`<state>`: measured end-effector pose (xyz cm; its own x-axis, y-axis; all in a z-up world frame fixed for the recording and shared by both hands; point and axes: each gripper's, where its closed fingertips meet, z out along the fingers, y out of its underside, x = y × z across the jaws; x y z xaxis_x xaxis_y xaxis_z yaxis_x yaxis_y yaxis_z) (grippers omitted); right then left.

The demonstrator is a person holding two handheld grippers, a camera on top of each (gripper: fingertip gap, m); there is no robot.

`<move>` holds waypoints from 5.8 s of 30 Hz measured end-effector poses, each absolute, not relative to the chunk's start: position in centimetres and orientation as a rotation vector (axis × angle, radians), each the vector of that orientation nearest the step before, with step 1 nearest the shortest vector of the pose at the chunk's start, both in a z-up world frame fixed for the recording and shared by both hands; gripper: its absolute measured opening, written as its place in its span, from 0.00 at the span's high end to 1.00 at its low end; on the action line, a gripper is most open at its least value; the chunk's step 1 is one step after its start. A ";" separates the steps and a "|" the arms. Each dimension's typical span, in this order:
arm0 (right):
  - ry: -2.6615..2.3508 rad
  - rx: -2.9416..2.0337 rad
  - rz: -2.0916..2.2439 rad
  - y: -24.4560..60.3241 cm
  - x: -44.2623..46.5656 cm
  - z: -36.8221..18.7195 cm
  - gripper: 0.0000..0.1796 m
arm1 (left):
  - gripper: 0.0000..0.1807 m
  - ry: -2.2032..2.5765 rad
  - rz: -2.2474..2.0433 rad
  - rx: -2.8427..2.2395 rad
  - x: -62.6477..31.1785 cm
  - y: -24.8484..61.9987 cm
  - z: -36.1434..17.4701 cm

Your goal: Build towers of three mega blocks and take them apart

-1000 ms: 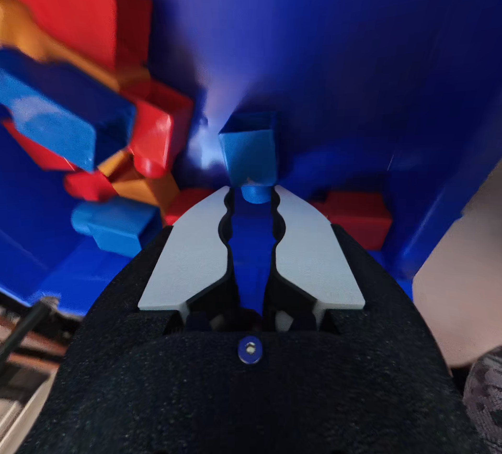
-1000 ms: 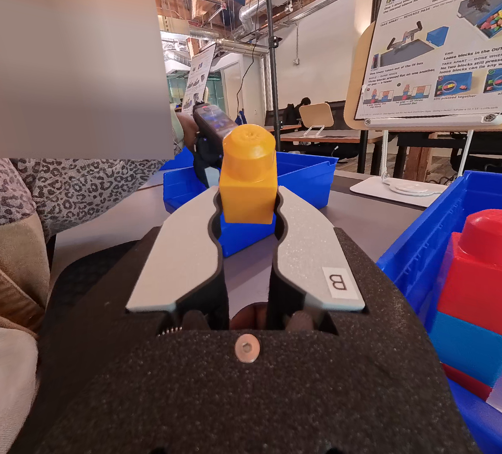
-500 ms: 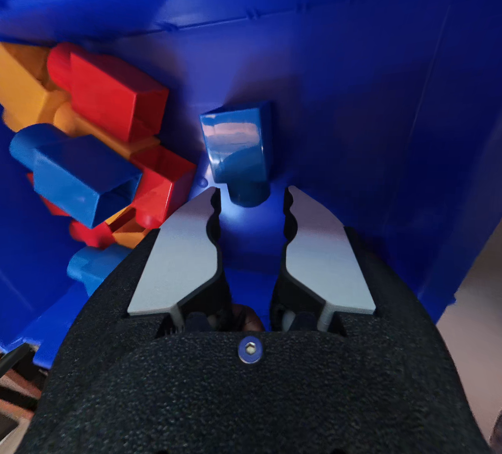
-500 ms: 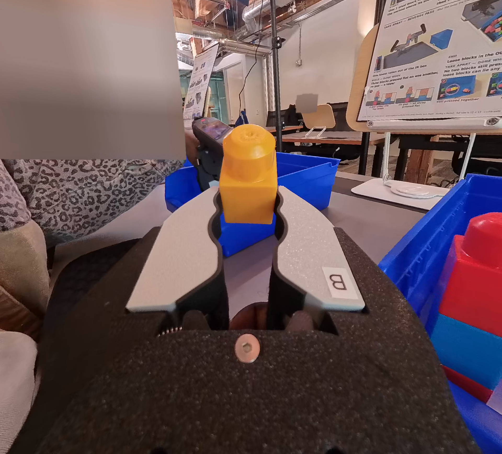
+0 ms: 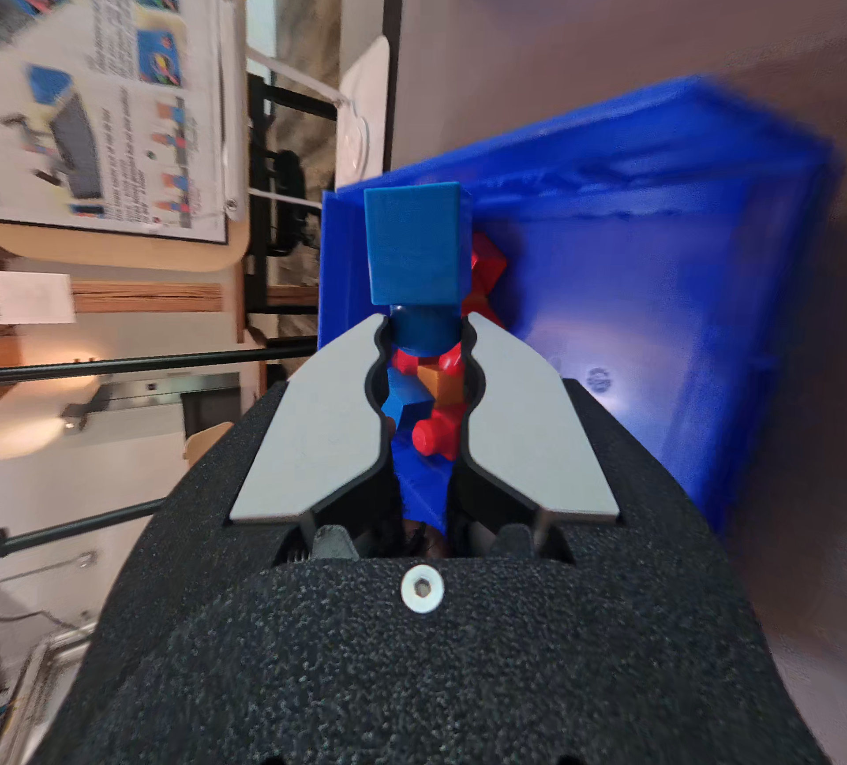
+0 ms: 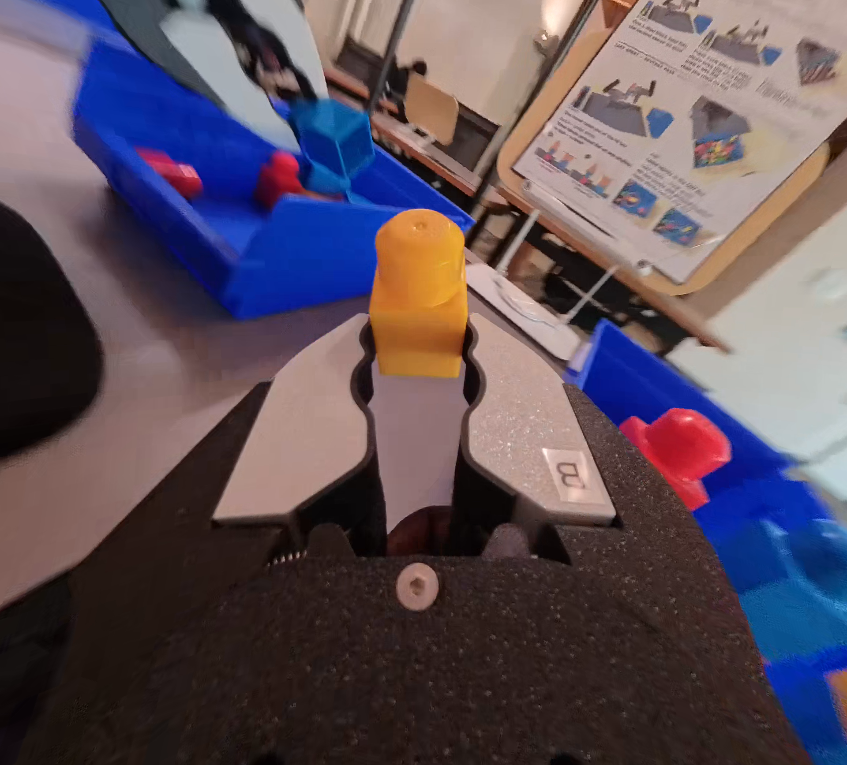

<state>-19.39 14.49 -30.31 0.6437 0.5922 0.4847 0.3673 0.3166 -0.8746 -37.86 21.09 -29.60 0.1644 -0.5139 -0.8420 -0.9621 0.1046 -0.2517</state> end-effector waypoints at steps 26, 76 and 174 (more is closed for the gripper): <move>-1.236 -1.225 -0.472 15.1 -20.0 -33.6 0.80 | 0.84 1.781 0.832 -1.246 -26.2 13.0 -31.2; -1.450 -1.217 -0.011 10.9 -23.1 -35.8 0.80 | 0.85 1.980 0.762 -1.195 -27.0 10.4 -33.6; -0.720 -1.278 1.449 9.7 -20.5 -26.8 0.80 | 0.77 1.177 0.068 -2.785 -39.1 34.1 -36.1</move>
<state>-20.48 9.67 -26.77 0.0935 0.9381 -0.3334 -0.3008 -0.2926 -0.9077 -39.09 34.11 -36.06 0.6973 -0.7115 -0.0869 -0.7168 -0.6913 -0.0910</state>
